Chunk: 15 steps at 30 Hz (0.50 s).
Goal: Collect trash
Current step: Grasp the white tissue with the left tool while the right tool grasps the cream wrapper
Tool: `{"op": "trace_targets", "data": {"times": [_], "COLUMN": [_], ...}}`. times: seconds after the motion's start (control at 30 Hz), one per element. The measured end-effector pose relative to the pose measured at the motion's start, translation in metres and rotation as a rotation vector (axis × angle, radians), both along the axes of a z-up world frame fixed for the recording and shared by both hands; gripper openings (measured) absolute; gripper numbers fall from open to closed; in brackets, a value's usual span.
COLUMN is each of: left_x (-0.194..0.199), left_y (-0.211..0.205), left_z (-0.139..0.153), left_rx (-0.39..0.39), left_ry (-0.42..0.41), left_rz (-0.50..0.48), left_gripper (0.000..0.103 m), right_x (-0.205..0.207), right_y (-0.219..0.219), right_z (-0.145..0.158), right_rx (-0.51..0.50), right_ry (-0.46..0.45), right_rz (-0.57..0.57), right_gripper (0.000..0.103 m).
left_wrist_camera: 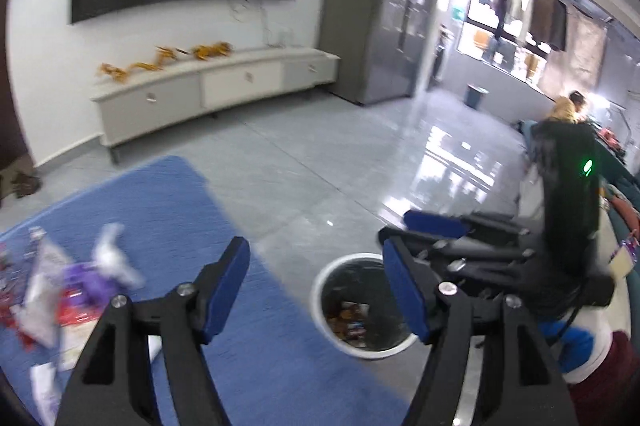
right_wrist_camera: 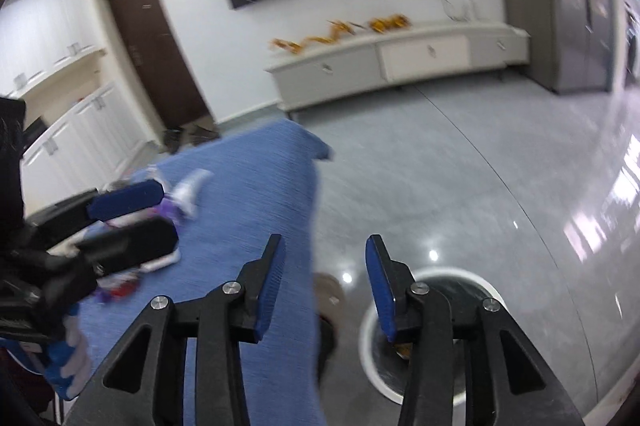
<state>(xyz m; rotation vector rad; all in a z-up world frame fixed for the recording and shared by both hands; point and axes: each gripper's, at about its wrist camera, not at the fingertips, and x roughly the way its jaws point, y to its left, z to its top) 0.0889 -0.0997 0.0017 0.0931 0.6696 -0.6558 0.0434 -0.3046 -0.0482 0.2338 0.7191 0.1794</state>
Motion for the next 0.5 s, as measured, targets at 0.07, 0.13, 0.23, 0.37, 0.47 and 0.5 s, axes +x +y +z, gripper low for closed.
{"op": "trace_targets", "data": {"times": [0.07, 0.13, 0.23, 0.37, 0.47, 0.5], "left_x": [-0.003, -0.009, -0.017, -0.021, -0.021, -0.02], "left_y": [0.032, 0.069, 0.123, 0.189, 0.232, 0.246], "left_z": [0.004, 0.009, 0.011, 0.009, 0.001, -0.005], "left_rx": [-0.008, -0.014, -0.017, -0.012, 0.006, 0.011], "left_ry": [-0.004, -0.019, -0.033, -0.035, -0.016, -0.006], "left_rz": [0.045, 0.111, 0.206, 0.325, 0.411, 0.435], "left_gripper": [0.068, 0.068, 0.068, 0.068, 0.068, 0.068], "right_x": [-0.002, -0.004, -0.005, -0.002, -0.001, 0.003], "right_y": [0.025, 0.049, 0.08, 0.12, 0.147, 0.157], "right_z": [0.018, 0.032, 0.046, 0.055, 0.052, 0.049], "right_rx": [-0.003, -0.016, -0.013, -0.001, 0.021, 0.025], "right_ry": [-0.033, -0.058, -0.076, -0.073, -0.048, -0.034], "right_rz": [0.048, 0.092, 0.153, 0.221, 0.276, 0.296], "right_gripper": [0.042, 0.042, 0.043, 0.045, 0.047, 0.048]}}
